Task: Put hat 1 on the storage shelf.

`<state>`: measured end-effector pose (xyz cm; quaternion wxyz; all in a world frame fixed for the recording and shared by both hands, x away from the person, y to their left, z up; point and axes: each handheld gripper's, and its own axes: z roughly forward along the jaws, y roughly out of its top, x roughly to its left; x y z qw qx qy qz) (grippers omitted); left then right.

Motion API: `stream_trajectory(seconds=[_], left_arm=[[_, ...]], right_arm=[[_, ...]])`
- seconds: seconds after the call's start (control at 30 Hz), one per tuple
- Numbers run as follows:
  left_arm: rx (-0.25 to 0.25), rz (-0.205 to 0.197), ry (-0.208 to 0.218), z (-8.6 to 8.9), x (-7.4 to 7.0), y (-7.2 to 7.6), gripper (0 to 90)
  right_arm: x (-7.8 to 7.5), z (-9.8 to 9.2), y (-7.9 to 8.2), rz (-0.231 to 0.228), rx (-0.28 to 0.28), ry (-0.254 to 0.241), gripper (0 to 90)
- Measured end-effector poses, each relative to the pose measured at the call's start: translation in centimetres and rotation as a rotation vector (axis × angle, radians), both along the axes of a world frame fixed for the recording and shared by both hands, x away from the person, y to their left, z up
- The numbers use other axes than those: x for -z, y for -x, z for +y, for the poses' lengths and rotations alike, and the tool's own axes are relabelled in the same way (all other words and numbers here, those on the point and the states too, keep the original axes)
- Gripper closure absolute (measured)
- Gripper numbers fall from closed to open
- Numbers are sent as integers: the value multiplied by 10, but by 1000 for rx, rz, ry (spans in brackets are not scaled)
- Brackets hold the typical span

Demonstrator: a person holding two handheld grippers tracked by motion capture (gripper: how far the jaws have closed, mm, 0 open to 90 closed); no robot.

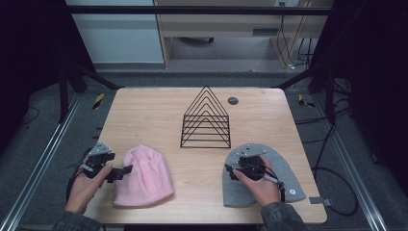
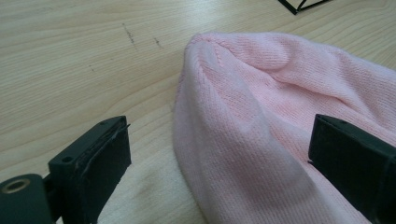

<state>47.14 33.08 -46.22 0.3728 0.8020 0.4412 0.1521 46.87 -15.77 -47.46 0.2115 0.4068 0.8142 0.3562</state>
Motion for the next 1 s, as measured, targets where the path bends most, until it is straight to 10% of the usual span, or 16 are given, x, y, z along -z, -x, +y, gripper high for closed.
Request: stream_trajectory(seconds=[0.2,0.5,1.0], left_arm=[[25,-2,22,-3,-9,-3,80],[78,26,-119,-17,-33,-52,189],[115,106,-159,-36,4,-75,397]], right_arm=[[2,-9,1,34,55,-10,244],[1,-9,4,16,57,-6,168],[5,-8,3,40,36,18,203]])
